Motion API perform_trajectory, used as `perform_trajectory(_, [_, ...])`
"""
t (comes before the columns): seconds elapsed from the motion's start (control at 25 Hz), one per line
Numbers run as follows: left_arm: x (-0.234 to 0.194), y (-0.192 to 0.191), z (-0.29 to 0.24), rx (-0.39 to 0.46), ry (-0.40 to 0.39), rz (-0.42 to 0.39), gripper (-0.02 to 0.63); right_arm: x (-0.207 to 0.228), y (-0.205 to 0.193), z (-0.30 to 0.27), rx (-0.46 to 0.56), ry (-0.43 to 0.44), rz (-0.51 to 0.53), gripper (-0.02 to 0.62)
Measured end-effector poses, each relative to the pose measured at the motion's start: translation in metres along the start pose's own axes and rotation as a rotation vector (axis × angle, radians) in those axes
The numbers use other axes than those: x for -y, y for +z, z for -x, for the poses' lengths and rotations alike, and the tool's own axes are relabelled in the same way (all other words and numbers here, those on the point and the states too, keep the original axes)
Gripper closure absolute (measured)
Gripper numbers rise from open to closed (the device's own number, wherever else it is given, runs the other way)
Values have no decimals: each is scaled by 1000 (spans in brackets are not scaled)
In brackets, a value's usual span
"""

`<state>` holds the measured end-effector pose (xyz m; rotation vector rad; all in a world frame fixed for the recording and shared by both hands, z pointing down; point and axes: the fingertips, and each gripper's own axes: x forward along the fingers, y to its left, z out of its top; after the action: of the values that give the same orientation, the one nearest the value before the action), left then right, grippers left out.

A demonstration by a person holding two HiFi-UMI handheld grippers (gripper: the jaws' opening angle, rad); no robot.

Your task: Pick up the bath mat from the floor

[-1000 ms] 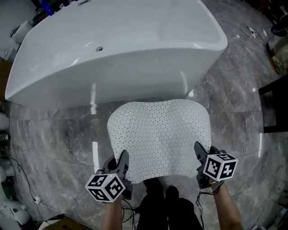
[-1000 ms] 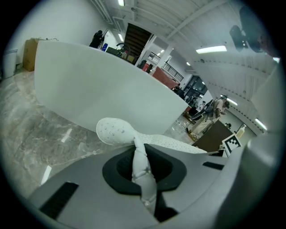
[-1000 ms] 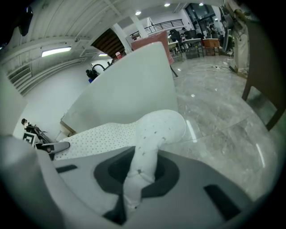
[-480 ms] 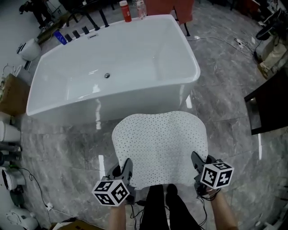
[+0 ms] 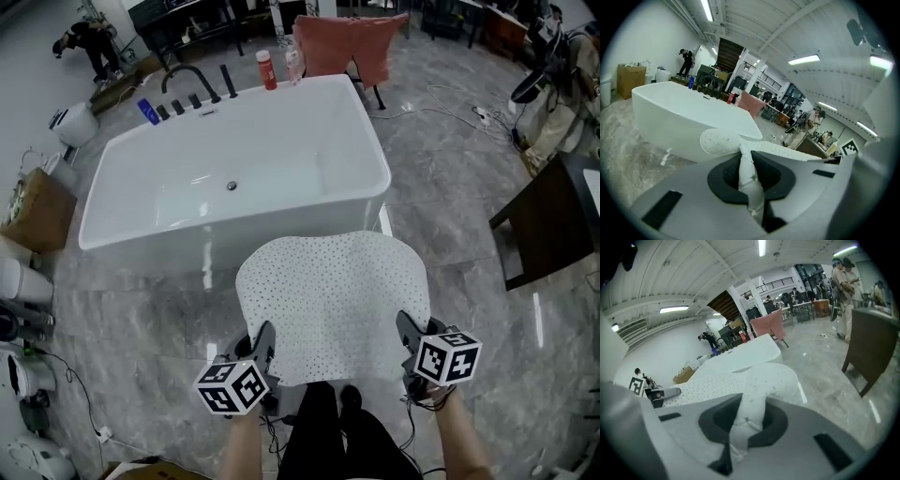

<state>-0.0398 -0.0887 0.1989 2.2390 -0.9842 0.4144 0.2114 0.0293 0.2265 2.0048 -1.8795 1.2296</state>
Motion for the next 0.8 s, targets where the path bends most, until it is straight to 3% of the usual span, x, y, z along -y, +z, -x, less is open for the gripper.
perform_trajectory(0.8, [100,42,78,150,-69,-119,586,-15,39,124,177,5,84,571])
